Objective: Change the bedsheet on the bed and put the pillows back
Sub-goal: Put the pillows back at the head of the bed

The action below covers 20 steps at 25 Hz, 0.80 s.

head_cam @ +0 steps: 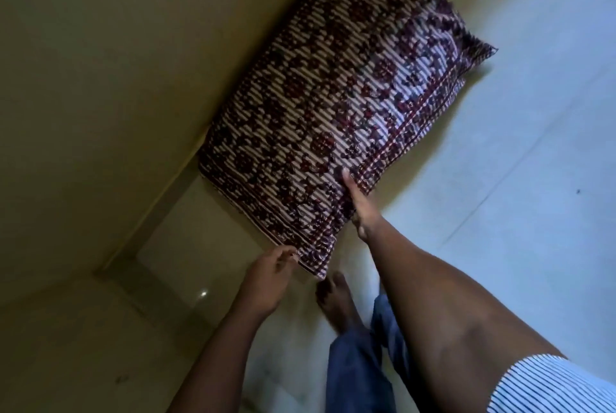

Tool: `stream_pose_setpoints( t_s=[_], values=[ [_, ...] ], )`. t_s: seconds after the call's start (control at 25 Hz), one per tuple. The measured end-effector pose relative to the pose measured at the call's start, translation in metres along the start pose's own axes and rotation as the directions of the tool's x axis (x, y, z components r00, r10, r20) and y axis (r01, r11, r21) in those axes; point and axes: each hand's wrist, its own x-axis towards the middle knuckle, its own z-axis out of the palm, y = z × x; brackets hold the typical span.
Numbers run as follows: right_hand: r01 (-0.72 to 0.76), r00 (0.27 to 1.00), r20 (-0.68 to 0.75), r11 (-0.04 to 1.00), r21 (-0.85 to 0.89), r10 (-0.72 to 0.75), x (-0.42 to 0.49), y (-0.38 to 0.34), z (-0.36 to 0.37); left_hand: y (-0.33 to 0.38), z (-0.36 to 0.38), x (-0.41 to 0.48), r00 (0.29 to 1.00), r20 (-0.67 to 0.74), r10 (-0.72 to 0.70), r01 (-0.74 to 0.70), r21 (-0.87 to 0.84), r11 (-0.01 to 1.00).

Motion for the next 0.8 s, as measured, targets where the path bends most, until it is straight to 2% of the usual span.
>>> stream_pose_setpoints(
  t_s=[0.12,0.2,0.28,0.4,0.6,0.8],
  values=[
    [0.045,0.997,-0.071,0.994,0.099,-0.038,0.023,-0.001,0.016,-0.021,-0.005,-0.007,0.998,0.027,-0.051,0.049,0.040,0.998],
    [0.074,0.986,-0.154,0.996,0.049,-0.066,-0.027,-0.033,0.027,-0.024,-0.018,-0.017,0.995,0.033,-0.090,0.088,0.070,0.994],
    [0.160,0.963,-0.213,0.986,-0.040,-0.165,-0.064,-0.056,0.019,-0.011,-0.038,-0.034,0.995,0.018,-0.098,0.097,0.070,0.993],
    [0.253,0.915,-0.231,0.916,-0.311,-0.331,-0.131,-0.099,-0.011,0.034,-0.074,-0.074,1.000,-0.002,-0.030,0.030,0.047,0.998],
    [0.267,0.881,-0.103,0.667,-0.696,-0.461,-0.262,-0.166,-0.067,0.124,-0.118,-0.155,0.983,0.000,0.184,-0.184,0.044,0.982],
    [0.327,0.835,0.110,0.326,-0.887,-0.540,-0.407,-0.206,-0.113,0.213,-0.124,-0.239,0.865,0.059,0.498,-0.502,0.076,0.862]
  ],
)
